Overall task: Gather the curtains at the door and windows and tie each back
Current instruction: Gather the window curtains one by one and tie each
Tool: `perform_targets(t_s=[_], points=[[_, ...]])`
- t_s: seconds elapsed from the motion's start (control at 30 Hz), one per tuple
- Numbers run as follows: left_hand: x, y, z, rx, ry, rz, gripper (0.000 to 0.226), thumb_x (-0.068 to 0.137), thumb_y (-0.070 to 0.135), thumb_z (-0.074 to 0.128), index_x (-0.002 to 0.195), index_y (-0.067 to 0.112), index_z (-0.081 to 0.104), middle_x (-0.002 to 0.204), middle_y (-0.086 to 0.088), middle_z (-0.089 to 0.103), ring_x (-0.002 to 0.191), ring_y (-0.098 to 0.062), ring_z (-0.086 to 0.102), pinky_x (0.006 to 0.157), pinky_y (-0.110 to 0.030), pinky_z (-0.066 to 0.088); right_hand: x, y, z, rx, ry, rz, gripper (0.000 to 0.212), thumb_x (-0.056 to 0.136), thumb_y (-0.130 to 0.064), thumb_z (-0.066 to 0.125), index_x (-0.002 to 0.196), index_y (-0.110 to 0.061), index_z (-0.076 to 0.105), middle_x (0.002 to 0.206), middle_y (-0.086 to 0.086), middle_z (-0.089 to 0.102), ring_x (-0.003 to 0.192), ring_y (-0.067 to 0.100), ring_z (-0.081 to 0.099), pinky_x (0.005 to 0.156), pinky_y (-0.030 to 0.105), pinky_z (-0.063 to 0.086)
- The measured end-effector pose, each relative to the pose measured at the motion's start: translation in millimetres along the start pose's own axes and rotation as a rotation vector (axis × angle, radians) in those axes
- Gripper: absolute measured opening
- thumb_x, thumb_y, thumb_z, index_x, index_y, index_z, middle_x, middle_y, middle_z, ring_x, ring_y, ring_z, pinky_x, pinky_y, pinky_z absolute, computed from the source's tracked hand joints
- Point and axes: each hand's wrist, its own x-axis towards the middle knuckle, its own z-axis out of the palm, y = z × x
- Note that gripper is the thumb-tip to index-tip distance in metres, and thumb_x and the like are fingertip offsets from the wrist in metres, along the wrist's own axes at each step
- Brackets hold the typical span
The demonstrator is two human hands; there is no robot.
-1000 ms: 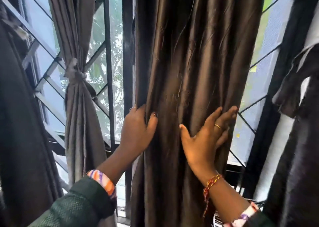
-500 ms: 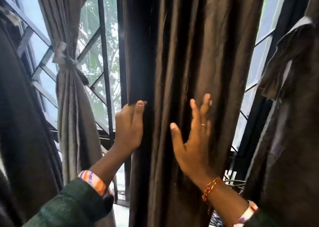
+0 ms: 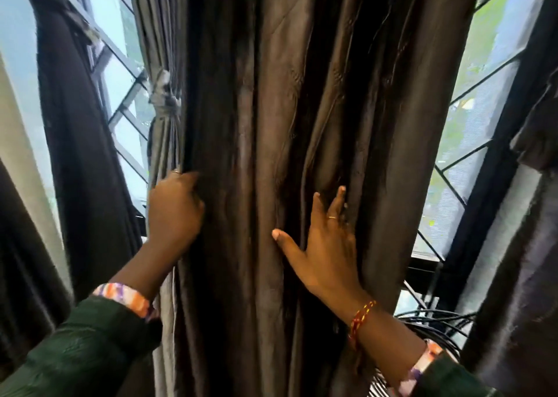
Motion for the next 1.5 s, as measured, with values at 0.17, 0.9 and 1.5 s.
perform_targets(t_s=[0.17, 0.9, 1.5], points=[[-8, 12, -2, -0.003, -0.041, 0.011, 0.032, 0.072, 0.0, 0.048, 0.097, -0.004, 0.068, 0.083, -0.033, 0.062, 0.075, -0.047, 0.06, 0.066, -0.047, 0.049, -6, -25, 15, -0.152, 0.261, -0.107, 0.094, 0.081, -0.068, 0.037, 0.148, -0.008, 0.011, 0.15, 0.019, -0.025, 0.14, 0.027, -0.026, 0.115, 0.053, -0.001], [-35, 72, 6, -0.47, -0.02, -0.063, 0.03, 0.091, 0.01, 0.051, 0.062, 0.003, 0.05, 0.055, -0.021, 0.054, 0.059, -0.034, 0.053, 0.054, -0.022, 0.014, -49, -1, 2, 0.132, 0.251, -0.001, 0.088, 0.084, 0.004, 0.046, 0.138, -0.031, -0.014, 0.104, 0.024, 0.066, 0.073, 0.038, 0.064, 0.067, 0.041, 0.053], [-41, 61, 38, -0.48, -0.165, 0.009, 0.025, 0.09, 0.007, 0.049, 0.074, -0.011, 0.057, 0.069, -0.027, 0.059, 0.061, -0.033, 0.054, 0.053, -0.022, 0.02, -42, -14, 1, 0.182, 0.286, -0.163, 0.087, 0.08, -0.006, 0.061, 0.148, -0.012, 0.008, 0.156, 0.019, -0.007, 0.144, 0.019, -0.009, 0.118, 0.023, 0.001]])
